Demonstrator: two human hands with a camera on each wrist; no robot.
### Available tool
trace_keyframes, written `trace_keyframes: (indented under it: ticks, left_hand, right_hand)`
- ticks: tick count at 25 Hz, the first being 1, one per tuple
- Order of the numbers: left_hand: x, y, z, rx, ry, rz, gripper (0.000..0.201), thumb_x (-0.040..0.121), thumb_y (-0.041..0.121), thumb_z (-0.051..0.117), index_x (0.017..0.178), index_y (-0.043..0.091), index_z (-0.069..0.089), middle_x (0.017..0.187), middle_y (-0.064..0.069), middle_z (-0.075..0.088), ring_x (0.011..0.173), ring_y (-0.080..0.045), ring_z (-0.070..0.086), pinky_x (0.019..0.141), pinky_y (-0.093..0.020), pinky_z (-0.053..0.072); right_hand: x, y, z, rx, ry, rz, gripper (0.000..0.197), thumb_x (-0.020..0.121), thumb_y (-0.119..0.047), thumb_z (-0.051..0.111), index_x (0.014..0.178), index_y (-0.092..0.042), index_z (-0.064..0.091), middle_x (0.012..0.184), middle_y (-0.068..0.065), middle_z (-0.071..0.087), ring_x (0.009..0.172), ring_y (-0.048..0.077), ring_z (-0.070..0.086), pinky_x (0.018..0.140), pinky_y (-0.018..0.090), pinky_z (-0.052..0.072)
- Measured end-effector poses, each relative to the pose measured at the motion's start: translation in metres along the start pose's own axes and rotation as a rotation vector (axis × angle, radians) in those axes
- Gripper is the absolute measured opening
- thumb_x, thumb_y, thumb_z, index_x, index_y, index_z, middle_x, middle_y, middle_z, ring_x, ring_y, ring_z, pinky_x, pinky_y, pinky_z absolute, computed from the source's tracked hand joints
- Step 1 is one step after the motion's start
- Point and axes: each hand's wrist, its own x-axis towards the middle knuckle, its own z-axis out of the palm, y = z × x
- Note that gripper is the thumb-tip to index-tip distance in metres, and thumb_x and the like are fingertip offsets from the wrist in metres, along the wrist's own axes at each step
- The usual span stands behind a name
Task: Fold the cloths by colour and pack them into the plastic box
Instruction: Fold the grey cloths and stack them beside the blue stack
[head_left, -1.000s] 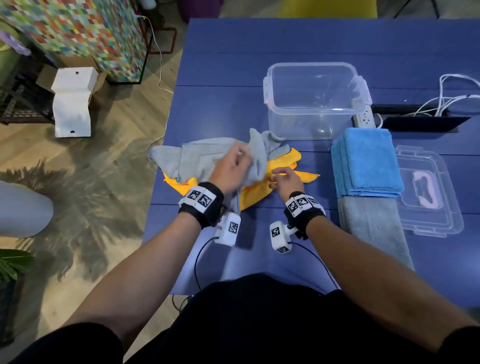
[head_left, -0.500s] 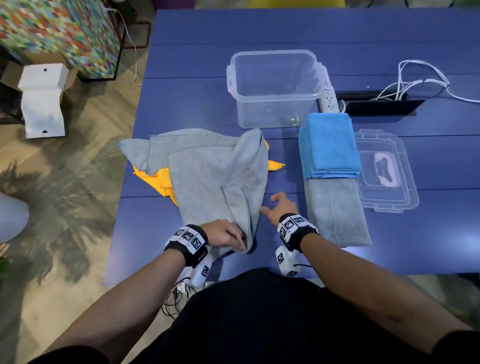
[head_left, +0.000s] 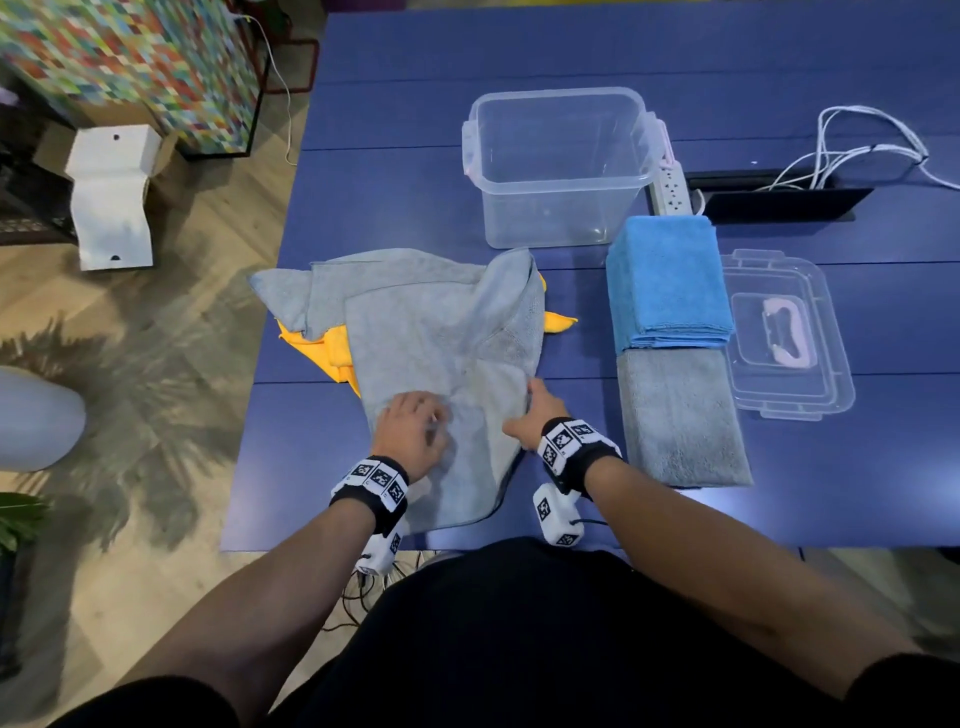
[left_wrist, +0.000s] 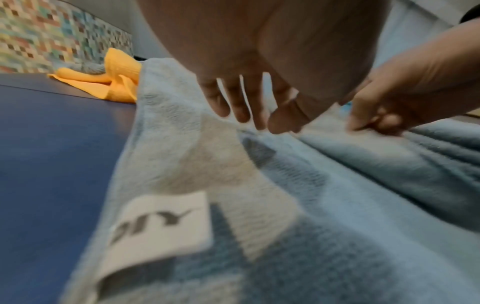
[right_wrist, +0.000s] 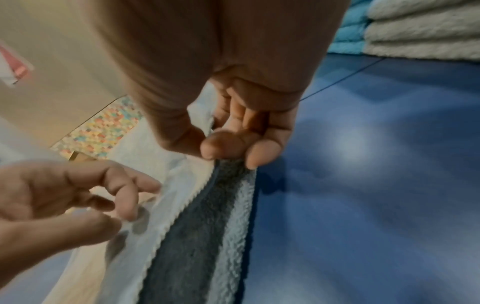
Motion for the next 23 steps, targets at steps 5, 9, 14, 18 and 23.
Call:
trace_keyframes:
  ticks: [5, 9, 14, 18, 23]
  left_hand:
    - [0.003, -0.024, 0.009, 0.118, -0.129, -0.132, 0.082, 0.084, 0.055, 0.063, 0.150, 0.018, 0.032, 0.161, -0.003, 0.020, 0.148, -0.026, 0.015, 0.117, -0.045, 0.016]
    - [-0.014, -0.038, -0.004, 0.101, 0.087, 0.058, 0.054, 0.081, 0.052, 0.062, 0.126, 0.021, 0.059, 0.132, -0.005, 0.054, 0.123, -0.033, 0.047, 0.097, -0.044, 0.038]
    - [-0.049, -0.053, -0.004, 0.097, -0.165, 0.325, 0.069, 0.065, 0.080, 0.061, 0.113, 0.032, 0.058, 0.113, 0.006, 0.052, 0.102, -0.016, 0.046, 0.087, -0.034, 0.042]
    - [-0.047, -0.059, 0.003, 0.049, -0.062, 0.305, 0.033, 0.084, 0.054, 0.055, 0.104, 0.030, 0.066, 0.116, 0.000, 0.055, 0.106, -0.023, 0.047, 0.085, -0.045, 0.049]
    - [-0.028, -0.050, -0.013, -0.148, -0.111, 0.055, 0.045, 0.079, 0.052, 0.036, 0.098, 0.016, 0.055, 0.090, -0.008, 0.059, 0.088, -0.031, 0.054, 0.075, -0.041, 0.047]
  right_hand:
    - [-0.029, 0.037, -0.032, -0.186, -0.332, 0.357, 0.018, 0.076, -0.014, 0.059, 0.090, -0.004, 0.055, 0.076, 0.012, 0.057, 0.055, 0.028, 0.064, 0.056, 0.034, 0.058]
    - [-0.023, 0.023, -0.043, -0.570, -0.013, 0.205, 0.054, 0.078, -0.054, 0.061, 0.110, -0.010, 0.061, 0.103, 0.013, 0.063, 0.094, 0.030, 0.062, 0.078, 0.034, 0.049]
    - [-0.023, 0.016, -0.011, -0.527, 0.005, -0.392, 0.028, 0.075, -0.029, 0.065, 0.102, -0.031, 0.059, 0.113, -0.004, 0.051, 0.112, 0.021, 0.051, 0.088, 0.035, 0.046]
    - [-0.020, 0.033, 0.009, -0.526, 0.154, -0.140, 0.059, 0.082, -0.017, 0.057, 0.138, -0.027, 0.043, 0.131, 0.007, 0.044, 0.119, 0.030, 0.047, 0.094, 0.041, 0.047]
    - [-0.027, 0.024, -0.017, -0.405, 0.286, 0.264, 0.035, 0.082, -0.025, 0.056, 0.112, -0.008, 0.056, 0.111, 0.012, 0.064, 0.101, 0.031, 0.063, 0.078, 0.033, 0.049]
